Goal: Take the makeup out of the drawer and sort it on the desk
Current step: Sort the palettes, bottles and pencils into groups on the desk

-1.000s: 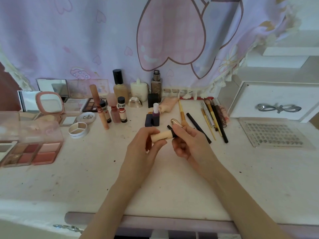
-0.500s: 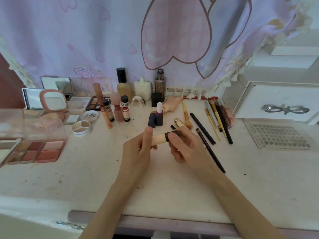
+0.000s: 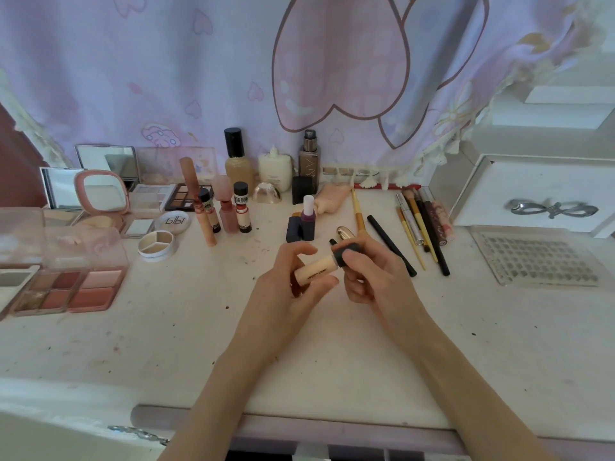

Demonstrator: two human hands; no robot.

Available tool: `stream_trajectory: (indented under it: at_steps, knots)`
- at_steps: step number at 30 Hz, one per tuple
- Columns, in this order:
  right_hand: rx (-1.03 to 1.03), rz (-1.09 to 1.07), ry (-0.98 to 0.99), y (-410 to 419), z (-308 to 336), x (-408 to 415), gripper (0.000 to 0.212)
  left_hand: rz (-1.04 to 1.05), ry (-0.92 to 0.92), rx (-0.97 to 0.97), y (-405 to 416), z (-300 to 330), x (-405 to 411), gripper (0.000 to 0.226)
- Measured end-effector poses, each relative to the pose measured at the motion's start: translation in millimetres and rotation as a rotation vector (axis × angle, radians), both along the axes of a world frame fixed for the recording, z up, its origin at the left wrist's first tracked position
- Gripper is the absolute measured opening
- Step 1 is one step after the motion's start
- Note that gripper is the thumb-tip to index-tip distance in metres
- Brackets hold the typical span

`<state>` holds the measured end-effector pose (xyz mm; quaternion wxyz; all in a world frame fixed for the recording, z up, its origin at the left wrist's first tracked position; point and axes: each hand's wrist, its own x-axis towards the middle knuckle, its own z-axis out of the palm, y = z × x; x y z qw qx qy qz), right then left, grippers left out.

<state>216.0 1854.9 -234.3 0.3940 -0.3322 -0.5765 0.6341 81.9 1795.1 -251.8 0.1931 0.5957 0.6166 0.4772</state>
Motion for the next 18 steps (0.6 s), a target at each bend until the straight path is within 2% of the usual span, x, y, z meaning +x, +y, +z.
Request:
stream_trajectory:
  at_steps: [2,6,8,10,15,18]
  knots:
    - [0.010,-0.026,-0.015,-0.6,-0.5,-1.1,0.011,-0.020,0.036,0.005,-0.2,-2.2,0.7,0.023]
    - [0.048,-0.106,-0.038,-0.5,-3.9,-3.4,0.007,0.026,0.010,-0.065,1.8,0.0,-0.1,0.012]
    - [0.056,-0.116,0.004,0.5,-4.4,-4.0,0.005,0.065,-0.018,-0.085,3.3,-0.5,-2.0,0.022]
    - [0.068,-0.121,0.031,1.3,-3.8,-3.9,0.013,0.077,-0.034,-0.098,3.8,1.1,-2.4,0.028]
    - [0.175,-0.162,-0.035,3.9,-4.9,-1.0,0.020,0.000,-0.024,-0.107,4.1,-1.8,-5.5,0.008]
    - [0.201,-0.230,-0.041,6.9,-4.5,2.4,0.024,-0.065,0.025,-0.094,3.9,-4.0,-5.6,0.017]
